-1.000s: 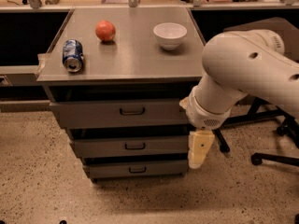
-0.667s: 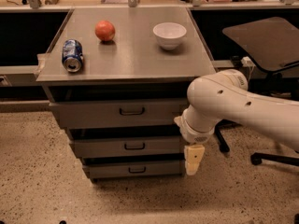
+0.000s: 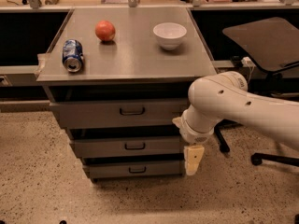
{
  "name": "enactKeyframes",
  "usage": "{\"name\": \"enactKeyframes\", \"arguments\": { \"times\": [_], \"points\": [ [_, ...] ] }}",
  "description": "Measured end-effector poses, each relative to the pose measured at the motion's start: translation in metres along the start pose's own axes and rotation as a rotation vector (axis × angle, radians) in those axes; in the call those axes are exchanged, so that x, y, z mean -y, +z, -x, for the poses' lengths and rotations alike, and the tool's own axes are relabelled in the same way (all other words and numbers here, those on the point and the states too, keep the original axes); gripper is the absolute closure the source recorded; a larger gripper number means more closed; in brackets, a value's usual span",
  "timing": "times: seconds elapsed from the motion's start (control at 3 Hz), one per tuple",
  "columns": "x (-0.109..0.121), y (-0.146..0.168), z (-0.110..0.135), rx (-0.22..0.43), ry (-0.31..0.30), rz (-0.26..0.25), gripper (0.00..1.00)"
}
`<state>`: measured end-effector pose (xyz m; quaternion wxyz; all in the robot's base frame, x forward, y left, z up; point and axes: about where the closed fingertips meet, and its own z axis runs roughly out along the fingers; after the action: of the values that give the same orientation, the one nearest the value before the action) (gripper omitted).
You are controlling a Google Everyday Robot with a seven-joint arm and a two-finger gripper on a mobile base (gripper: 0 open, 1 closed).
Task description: Open bottom drawer
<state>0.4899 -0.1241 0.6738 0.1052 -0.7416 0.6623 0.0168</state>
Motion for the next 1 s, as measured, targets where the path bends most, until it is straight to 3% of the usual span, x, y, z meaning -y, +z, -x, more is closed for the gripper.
{"name": "enactKeyframes", "arguments": {
  "times": [0.33,0.67,1.0],
  "points": [
    [-0.009,0.056,0.01,0.058,-0.074,0.033,0.0],
    [-0.024,0.13,0.016,0.126,-0.106,0.051,0.0],
    [-0.031,0.184,0.017,0.183,-0.058,0.024,0.0]
  ]
}}
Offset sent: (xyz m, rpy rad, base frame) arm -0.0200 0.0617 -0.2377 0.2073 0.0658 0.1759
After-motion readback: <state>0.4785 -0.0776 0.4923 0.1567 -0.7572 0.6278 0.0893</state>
